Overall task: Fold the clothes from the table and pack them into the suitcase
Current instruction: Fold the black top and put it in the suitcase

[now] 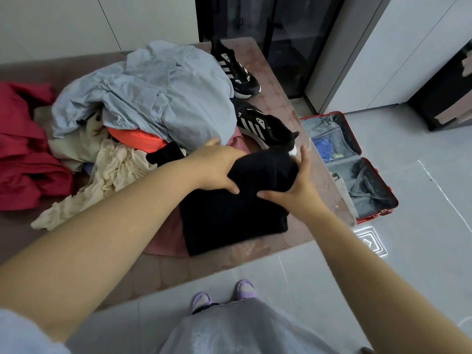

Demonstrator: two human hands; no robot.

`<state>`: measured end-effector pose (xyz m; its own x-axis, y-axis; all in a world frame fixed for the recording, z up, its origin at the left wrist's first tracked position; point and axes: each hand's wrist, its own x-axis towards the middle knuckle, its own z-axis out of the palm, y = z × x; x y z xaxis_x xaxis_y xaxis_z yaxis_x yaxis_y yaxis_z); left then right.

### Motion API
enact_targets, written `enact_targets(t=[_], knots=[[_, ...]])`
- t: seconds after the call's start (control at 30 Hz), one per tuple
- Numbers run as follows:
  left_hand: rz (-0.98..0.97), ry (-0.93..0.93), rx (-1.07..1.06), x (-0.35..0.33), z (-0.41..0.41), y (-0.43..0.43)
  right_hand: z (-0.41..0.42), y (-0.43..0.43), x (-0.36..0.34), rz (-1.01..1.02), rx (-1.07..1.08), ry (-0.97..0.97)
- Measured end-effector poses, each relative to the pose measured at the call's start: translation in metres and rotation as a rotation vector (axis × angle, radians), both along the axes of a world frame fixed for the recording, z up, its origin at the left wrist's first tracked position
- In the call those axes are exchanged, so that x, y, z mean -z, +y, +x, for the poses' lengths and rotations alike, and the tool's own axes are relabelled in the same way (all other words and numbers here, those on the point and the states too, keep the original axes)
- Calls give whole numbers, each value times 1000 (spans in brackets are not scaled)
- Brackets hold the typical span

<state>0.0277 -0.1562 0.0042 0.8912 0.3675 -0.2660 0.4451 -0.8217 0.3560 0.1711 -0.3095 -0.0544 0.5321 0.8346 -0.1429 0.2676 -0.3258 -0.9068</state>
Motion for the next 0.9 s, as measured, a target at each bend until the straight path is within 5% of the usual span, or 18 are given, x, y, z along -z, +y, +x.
enact_targets(t=[0.23,0.37,0.6,0.8,0.9], knots=[[689,-359,209,-24,4,-48,32,-21,-48,194,-209,-344],[529,-274,249,54,-21,-74,-2,-50,9,-176,-170,-596],[393,-226,233,106,-62,-103,-50,-83,46,-87,-530,-979],[478,-68,187,101,-88,-66,-25,-76,32,-135,-501,-666],[214,13,128,71,-74,-48,-11,-64,11,-191,-376,-404]])
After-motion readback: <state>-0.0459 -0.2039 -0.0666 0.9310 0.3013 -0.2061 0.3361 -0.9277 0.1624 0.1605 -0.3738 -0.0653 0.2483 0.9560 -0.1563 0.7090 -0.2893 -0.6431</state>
